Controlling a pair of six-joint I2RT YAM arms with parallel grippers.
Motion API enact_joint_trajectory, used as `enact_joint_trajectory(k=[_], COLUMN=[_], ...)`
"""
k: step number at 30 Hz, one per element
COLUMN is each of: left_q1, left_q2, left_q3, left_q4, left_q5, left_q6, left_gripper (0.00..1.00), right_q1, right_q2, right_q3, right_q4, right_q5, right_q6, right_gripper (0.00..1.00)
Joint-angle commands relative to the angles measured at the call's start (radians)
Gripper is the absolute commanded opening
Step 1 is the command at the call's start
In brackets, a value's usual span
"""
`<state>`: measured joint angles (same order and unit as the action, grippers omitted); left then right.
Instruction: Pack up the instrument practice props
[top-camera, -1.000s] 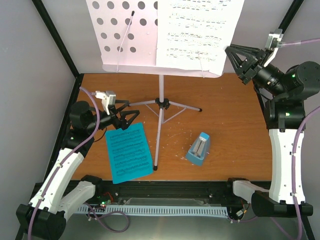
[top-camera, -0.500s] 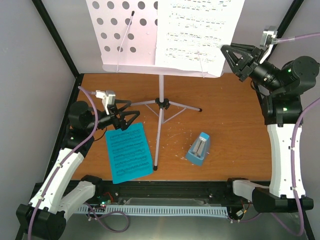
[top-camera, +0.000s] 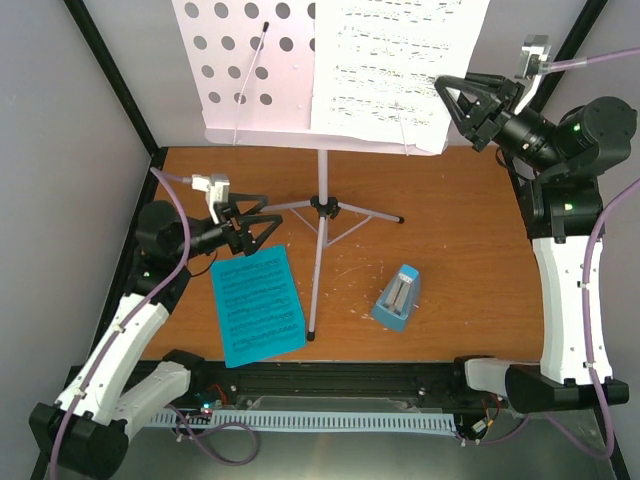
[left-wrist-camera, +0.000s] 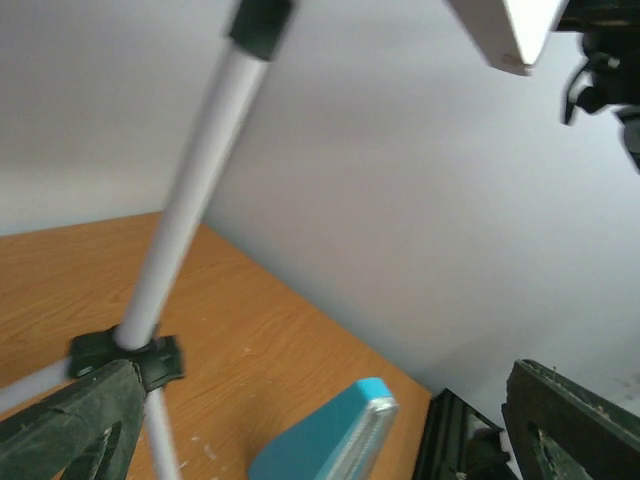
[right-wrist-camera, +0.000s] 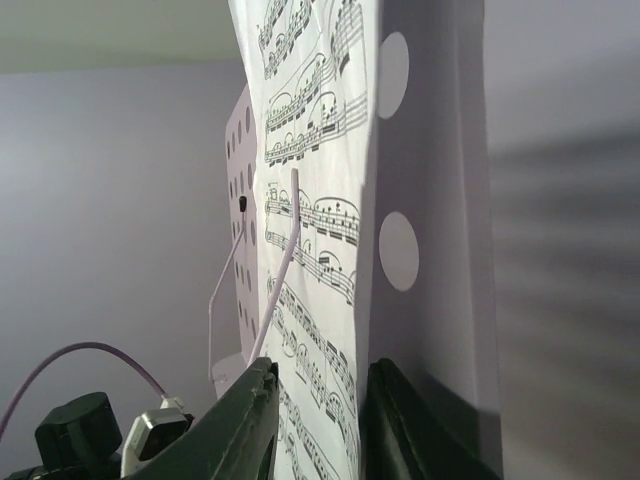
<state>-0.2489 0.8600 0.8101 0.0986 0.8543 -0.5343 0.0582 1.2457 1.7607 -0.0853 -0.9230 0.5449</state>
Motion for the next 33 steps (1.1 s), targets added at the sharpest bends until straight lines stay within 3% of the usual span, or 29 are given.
enact_joint_trajectory(k=[1,10,16,22,33], left_q1=[-0.123,-0.220,-0.223,-0.256,-0.463], left_q2=[0.031,0.052,0.182,0.390,0.641], left_q3=[0.127,0.284,0.519,0.768,1.089], left_q4=[0.001,-0.028,-0.042,-0.045,-0.116], left_q5=[-0.052,-0.061,-0.094,-0.036,-0.233], left_q6=[0.012,-0.005,-0.057,-0.117,-0.021], left_gripper=[0.98,0.95,0.95,0.95,0.82], right_q1=[0.026,0.086,0.106,0.107,0.111], right_q2=[0.024,0.098,0.106,0.076,0.056], right_q3=[0.054,0.157,0.173,0.117,0.066], right_q4=[-0.009,0.000,-0.006,0.014,0.022], right_q5=[0.042,0.082,0.142,0.188,0.218], right_q6=[-0.034,-0.055,-0.099,-0.113,-0.136], right_gripper=[0.25,0.24,0.04,0.03,0.03])
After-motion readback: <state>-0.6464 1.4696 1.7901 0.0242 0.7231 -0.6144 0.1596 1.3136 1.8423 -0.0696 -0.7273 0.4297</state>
